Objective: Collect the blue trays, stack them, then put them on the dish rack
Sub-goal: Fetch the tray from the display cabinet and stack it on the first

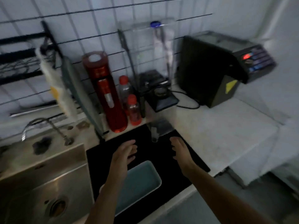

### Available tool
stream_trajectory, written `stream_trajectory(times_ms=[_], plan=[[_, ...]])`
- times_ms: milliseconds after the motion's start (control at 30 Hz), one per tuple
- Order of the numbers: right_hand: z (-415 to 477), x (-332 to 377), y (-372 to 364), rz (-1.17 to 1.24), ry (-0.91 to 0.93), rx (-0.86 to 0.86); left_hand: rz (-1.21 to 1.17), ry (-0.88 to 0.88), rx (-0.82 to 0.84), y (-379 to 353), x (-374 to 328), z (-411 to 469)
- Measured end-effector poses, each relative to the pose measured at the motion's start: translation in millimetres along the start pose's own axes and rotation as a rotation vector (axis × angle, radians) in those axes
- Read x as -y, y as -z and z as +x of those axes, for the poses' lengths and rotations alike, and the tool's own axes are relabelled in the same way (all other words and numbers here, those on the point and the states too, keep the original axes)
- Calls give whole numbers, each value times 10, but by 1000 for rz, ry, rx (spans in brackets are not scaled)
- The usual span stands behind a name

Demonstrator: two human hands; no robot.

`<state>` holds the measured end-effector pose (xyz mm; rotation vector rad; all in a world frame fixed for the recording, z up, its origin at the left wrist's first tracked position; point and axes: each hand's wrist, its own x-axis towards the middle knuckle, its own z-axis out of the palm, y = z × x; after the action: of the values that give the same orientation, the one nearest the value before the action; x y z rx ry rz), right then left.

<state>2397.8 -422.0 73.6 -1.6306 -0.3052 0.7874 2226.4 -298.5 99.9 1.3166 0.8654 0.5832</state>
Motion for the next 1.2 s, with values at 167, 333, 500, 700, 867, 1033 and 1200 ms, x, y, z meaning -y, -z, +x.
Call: stream_trajectory(times_ms=[167, 333, 500, 700, 867, 1033, 1200], plan=[[-326, 352, 857, 177, 109, -176, -27, -52, 300, -974, -233, 62], [-795, 464, 2046, 277, 186, -453, -8, -103, 545, -2169, -349, -164], [-1249, 457, 2952, 308, 245, -664, 37, -91, 784, -3342, -441, -535], [-1652, 280, 4168, 357, 293, -865, 51, -117, 984, -4637, -366, -1047], [-1856, 192, 5002, 330, 342, -971, 49, -123, 1047, -5486, -352, -1387], [-2062, 282, 5732, 310, 351, -1029, 45, -180, 1133, -6260, -477, -1658], [-2068, 406, 6390, 298, 375, -1076, 58, -245, 1207, -6880, -614, -1772]])
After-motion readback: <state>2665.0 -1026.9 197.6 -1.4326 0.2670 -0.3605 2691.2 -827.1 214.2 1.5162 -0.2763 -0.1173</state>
